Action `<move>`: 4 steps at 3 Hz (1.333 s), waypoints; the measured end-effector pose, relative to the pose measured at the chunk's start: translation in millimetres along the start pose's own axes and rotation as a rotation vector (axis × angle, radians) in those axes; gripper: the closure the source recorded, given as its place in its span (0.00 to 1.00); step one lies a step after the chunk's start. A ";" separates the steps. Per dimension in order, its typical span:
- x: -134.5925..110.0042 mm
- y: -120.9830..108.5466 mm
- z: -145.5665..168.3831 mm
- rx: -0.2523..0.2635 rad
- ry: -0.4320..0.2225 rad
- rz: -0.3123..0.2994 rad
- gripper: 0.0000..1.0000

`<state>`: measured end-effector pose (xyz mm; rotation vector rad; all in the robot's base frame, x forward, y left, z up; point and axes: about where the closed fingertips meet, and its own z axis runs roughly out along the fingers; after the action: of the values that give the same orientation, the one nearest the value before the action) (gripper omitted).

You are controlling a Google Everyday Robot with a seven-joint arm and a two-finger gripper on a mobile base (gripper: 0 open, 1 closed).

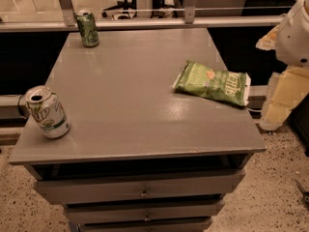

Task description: Knock green can over

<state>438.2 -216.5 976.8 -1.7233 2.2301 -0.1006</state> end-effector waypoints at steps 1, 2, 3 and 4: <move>-0.3 -0.1 -0.3 0.002 -0.001 0.000 0.00; -15.4 -10.4 10.9 0.010 -0.037 -0.010 0.00; -52.6 -35.1 38.0 0.040 -0.108 -0.004 0.00; -107.6 -70.0 66.7 0.092 -0.215 0.025 0.00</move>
Offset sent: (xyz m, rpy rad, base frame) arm 0.0562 0.0447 -0.0212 0.1041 -0.0483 0.0566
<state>546.6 -123.7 953.4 -1.5775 2.0579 -0.0111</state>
